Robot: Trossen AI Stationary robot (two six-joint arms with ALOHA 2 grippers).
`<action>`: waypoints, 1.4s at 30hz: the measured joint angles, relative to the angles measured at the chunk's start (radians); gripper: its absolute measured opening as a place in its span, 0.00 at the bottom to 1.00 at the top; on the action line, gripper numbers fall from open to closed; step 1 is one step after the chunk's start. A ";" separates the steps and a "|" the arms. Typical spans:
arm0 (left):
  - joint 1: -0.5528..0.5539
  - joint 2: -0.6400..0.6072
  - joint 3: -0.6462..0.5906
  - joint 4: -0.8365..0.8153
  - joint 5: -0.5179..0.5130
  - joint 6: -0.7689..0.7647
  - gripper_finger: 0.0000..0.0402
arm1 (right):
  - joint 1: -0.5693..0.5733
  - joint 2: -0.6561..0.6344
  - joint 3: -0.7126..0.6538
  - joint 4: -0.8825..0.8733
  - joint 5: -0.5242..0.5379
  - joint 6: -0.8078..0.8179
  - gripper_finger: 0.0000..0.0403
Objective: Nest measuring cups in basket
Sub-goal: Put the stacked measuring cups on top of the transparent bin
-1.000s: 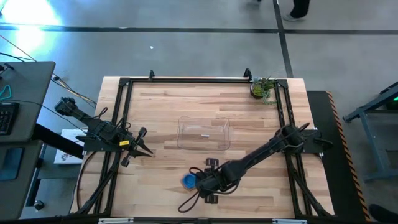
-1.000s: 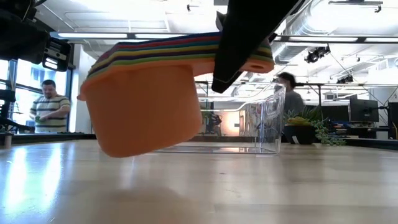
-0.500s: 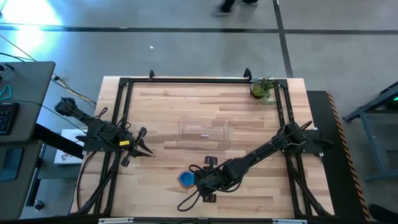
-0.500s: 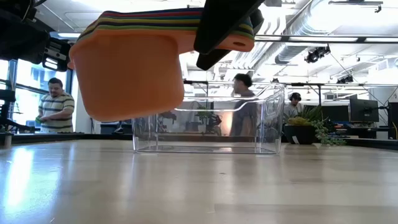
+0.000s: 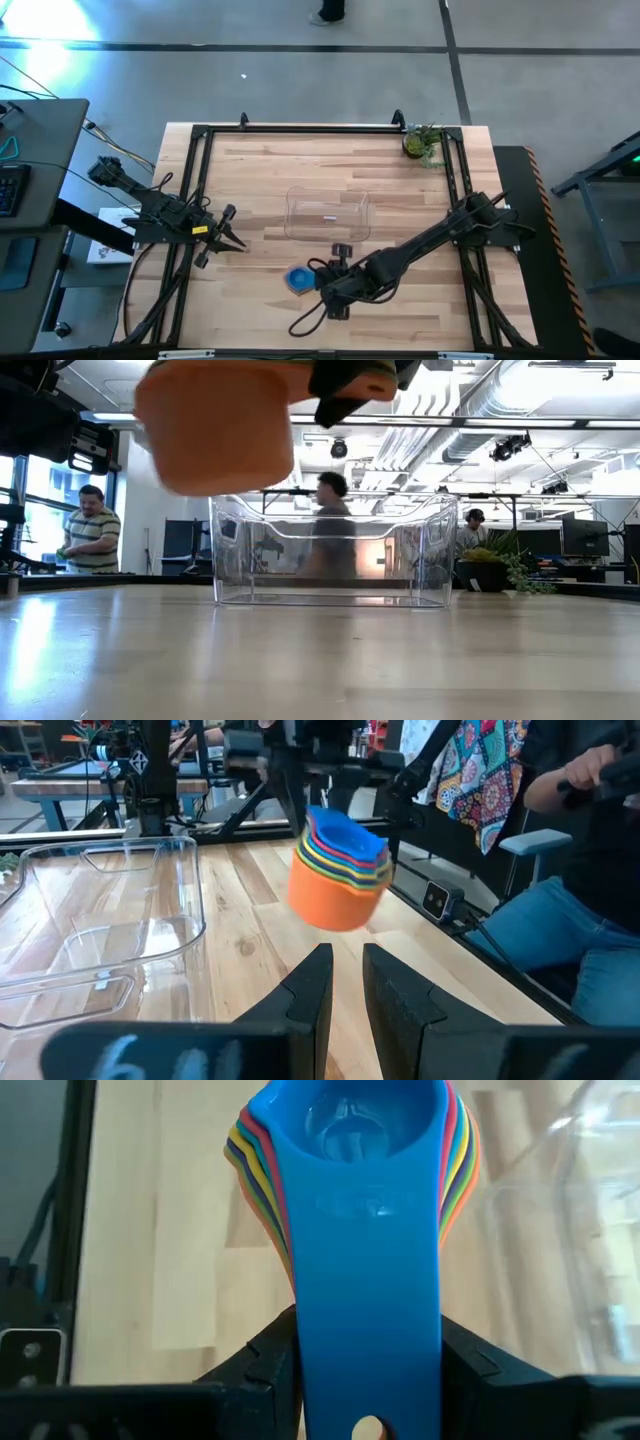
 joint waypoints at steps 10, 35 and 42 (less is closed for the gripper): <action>0.000 0.000 0.000 0.000 0.000 0.000 0.13 | -0.054 -0.121 -0.029 -0.050 0.046 -0.076 0.32; 0.000 0.001 0.000 0.000 0.000 0.000 0.13 | -0.467 -0.501 -0.645 0.445 -0.281 -0.334 0.32; 0.000 0.001 0.000 0.000 0.000 0.000 0.13 | -0.529 -0.501 -0.747 0.559 -0.365 -0.359 0.32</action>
